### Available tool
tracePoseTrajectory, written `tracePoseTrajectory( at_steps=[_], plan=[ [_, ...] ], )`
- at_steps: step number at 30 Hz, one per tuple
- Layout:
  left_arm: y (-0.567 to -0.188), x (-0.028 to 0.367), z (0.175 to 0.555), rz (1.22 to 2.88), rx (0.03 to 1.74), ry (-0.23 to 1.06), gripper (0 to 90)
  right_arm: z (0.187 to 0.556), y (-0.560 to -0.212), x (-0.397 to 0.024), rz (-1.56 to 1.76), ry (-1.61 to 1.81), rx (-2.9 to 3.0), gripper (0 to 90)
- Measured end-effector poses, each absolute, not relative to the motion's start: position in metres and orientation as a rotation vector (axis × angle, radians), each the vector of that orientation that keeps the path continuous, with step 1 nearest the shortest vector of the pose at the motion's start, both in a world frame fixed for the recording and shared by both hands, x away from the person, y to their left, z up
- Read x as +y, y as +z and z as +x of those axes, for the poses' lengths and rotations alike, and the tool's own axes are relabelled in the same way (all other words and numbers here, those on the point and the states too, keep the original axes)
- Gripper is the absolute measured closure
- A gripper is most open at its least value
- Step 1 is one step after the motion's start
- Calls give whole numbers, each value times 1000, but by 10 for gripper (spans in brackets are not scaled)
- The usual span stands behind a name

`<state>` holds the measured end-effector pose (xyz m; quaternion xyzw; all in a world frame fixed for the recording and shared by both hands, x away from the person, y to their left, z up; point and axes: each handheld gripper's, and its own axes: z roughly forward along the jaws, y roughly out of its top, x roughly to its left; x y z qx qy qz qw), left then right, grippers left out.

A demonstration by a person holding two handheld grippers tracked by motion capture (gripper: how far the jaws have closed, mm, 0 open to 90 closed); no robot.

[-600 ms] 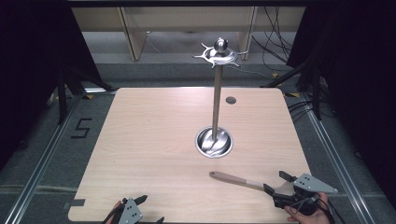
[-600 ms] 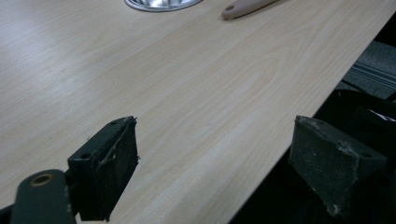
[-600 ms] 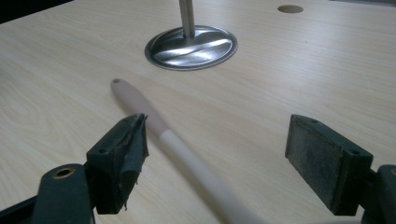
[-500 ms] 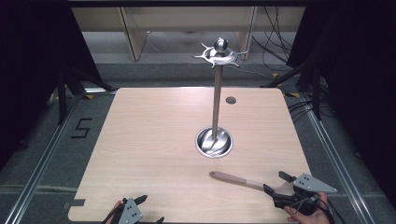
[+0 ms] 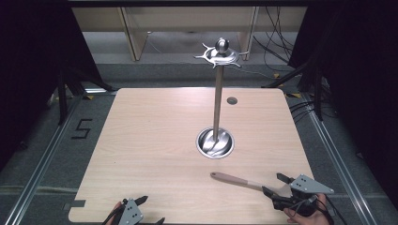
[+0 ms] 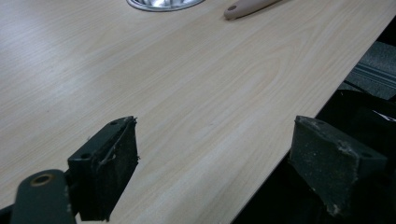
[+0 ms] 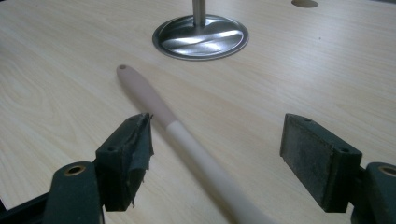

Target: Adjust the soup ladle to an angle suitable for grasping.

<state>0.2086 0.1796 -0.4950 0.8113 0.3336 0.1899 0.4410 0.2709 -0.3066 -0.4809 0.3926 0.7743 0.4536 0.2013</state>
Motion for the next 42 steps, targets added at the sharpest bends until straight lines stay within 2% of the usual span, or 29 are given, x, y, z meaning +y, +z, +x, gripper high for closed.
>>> tracePoseTrajectory(
  at_steps=[21, 25, 29, 35, 42],
  plan=[
    [-496, 180, 211, 2036, 829, 466, 147, 286, -477, -270, 822, 984, 2415, 359],
    [-496, 179, 210, 2028, 832, 459, 147, 291, -478, -267, 802, 935, 2460, 428],
    [-497, 179, 210, 2025, 833, 468, 147, 294, -479, -261, 787, 890, 2495, 452],
    [-497, 178, 210, 2025, 830, 466, 147, 303, -476, -250, 737, 818, 2554, 534],
    [-497, 179, 210, 2030, 828, 469, 147, 315, -475, -243, 746, 762, 2600, 560]
  ],
)
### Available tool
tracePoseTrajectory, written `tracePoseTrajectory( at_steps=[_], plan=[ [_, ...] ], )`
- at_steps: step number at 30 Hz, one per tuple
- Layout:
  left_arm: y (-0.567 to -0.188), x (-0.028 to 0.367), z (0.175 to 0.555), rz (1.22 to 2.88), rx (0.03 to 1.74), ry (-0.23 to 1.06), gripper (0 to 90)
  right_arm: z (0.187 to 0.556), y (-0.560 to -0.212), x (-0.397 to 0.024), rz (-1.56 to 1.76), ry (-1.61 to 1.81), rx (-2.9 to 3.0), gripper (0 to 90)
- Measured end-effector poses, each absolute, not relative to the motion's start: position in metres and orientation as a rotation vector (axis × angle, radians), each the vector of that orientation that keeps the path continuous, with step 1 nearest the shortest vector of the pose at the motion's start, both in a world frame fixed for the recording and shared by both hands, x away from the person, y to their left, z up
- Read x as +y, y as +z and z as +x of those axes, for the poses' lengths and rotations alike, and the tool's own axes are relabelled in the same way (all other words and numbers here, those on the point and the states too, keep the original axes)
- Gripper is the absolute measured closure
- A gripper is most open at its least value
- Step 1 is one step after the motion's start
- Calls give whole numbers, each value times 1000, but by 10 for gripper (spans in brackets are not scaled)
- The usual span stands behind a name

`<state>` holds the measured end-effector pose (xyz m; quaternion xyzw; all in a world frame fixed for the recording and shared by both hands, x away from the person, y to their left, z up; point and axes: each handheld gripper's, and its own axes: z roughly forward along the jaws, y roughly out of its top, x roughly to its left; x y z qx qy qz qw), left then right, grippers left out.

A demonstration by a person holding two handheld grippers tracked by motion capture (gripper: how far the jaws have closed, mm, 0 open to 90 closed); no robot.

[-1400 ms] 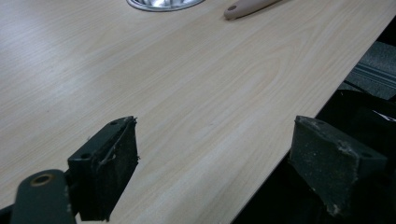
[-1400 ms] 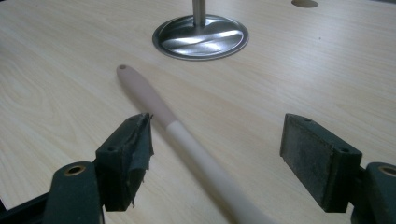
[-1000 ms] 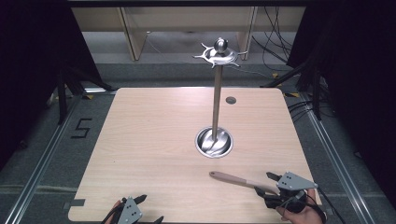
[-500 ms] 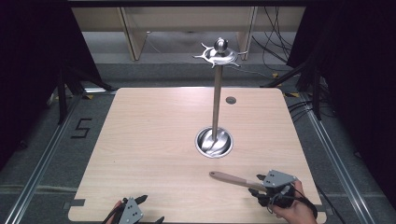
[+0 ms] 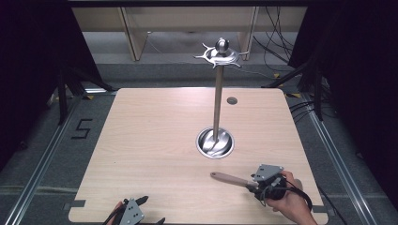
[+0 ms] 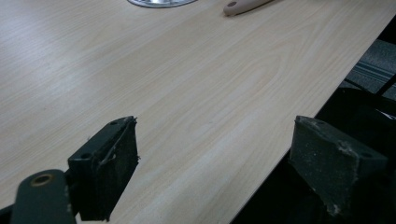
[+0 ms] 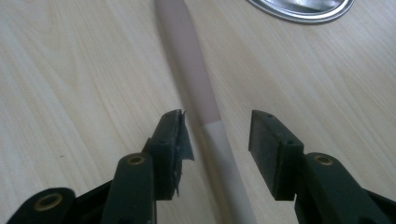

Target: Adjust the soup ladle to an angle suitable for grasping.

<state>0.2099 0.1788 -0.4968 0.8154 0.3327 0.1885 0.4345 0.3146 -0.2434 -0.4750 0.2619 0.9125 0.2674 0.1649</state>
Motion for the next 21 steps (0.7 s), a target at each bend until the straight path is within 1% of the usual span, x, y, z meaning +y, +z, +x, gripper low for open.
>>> tracePoseTrajectory(
  at_steps=[5, 7, 12, 17, 18, 19, 21],
  plan=[
    [-497, 179, 210, 2029, 830, 469, 147, 320, -476, -240, 747, 725, 2635, 572],
    [-498, 179, 211, 2026, 830, 476, 147, 324, -476, -238, 681, 701, 2661, 592],
    [-497, 179, 210, 2034, 830, 471, 147, 329, -476, -236, 648, 681, 2702, 637],
    [-497, 178, 209, 2022, 829, 468, 147, 331, -476, -231, 634, 615, 2768, 654],
    [-496, 180, 211, 2050, 798, 491, 147, 335, -477, -230, 566, 602, 2784, 658],
    [-496, 180, 211, 2052, 796, 492, 147, 334, -477, -230, 586, 603, 2773, 662],
    [-497, 178, 209, 2027, 829, 466, 147, 335, -477, -230, 604, 590, 2781, 671]
  ],
)
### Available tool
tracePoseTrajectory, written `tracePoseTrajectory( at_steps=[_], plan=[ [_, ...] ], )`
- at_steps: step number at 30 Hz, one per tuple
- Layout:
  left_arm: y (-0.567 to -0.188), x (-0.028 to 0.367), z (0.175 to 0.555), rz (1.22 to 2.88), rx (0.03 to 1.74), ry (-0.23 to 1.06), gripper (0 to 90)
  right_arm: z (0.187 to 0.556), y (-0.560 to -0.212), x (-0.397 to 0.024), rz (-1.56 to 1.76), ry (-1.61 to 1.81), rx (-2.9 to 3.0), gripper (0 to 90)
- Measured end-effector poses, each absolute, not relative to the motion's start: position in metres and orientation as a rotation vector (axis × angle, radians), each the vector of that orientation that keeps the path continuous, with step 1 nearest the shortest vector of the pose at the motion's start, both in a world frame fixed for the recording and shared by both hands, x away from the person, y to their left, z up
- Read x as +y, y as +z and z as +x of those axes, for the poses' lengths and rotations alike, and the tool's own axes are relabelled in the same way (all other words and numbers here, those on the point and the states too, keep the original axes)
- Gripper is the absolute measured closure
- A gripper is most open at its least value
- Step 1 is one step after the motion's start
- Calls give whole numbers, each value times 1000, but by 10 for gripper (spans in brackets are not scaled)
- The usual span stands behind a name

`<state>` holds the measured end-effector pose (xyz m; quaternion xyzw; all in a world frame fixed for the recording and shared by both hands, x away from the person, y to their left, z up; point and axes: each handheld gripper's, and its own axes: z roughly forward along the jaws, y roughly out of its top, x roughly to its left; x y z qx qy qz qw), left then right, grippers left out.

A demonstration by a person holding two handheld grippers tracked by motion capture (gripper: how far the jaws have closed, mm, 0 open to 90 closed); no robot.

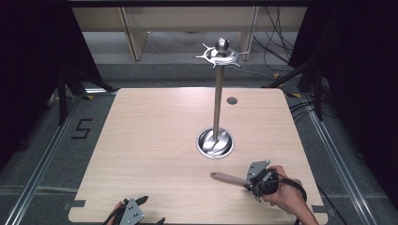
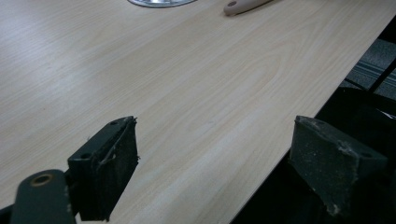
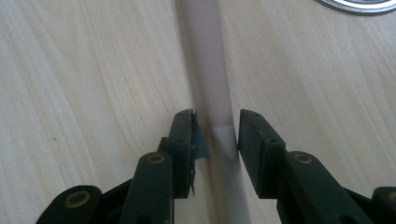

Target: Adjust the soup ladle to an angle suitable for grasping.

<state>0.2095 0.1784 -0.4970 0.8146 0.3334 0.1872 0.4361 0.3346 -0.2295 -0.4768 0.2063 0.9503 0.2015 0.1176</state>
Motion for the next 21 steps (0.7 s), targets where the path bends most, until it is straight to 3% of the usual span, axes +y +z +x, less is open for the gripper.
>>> tracePoseTrajectory(
  at_steps=[21],
  plan=[
    [-495, 181, 211, 2065, 808, 476, 147, 351, -479, -216, 543, 437, 2876, 743]
  ],
)
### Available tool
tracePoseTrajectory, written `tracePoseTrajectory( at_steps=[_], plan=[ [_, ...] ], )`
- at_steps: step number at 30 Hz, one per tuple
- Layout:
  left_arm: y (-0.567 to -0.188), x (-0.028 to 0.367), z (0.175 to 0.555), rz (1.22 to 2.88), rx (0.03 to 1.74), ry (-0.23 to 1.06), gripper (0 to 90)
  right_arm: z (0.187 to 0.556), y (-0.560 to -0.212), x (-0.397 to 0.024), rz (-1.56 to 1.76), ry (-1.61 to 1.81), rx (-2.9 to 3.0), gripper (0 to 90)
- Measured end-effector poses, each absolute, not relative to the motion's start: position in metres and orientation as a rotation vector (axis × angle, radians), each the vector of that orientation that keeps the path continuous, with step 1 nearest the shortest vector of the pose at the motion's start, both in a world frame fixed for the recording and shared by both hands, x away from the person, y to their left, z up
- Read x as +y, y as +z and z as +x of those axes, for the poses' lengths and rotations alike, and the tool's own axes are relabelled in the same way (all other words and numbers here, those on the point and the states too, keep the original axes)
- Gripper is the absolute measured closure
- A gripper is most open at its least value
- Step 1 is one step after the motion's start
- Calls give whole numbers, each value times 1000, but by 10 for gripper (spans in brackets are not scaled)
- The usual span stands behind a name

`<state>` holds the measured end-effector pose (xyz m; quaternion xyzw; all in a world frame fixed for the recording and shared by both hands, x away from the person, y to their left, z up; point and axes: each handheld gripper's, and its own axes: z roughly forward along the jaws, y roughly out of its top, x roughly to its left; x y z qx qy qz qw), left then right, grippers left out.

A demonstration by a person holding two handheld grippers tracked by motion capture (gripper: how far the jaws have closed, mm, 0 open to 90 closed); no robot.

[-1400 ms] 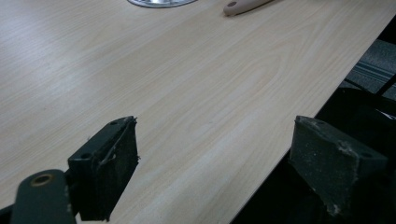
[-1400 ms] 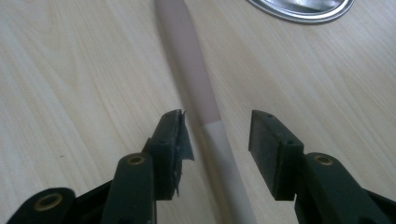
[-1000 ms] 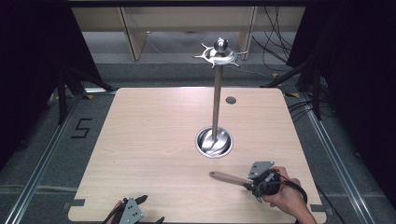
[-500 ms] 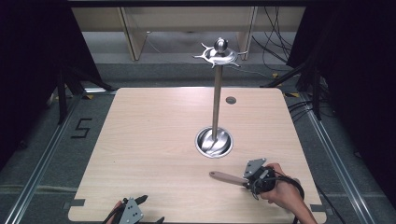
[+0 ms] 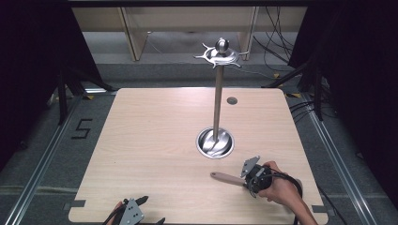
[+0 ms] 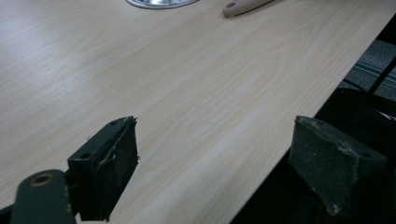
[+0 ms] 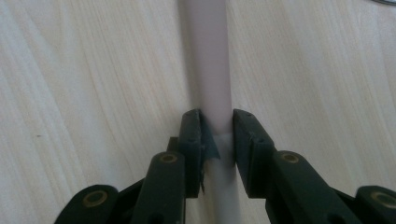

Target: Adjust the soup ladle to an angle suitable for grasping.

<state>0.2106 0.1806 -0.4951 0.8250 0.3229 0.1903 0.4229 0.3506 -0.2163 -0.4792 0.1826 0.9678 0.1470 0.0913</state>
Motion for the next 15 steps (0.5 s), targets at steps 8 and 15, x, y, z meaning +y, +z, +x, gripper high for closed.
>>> tracePoseTrajectory(
  at_steps=[8, 15],
  plan=[
    [-496, 179, 210, 2051, 818, 479, 147, 355, -478, -210, 505, 360, 2916, 754],
    [-495, 180, 210, 2066, 813, 471, 147, 356, -477, -205, 464, 316, 2924, 762]
  ],
)
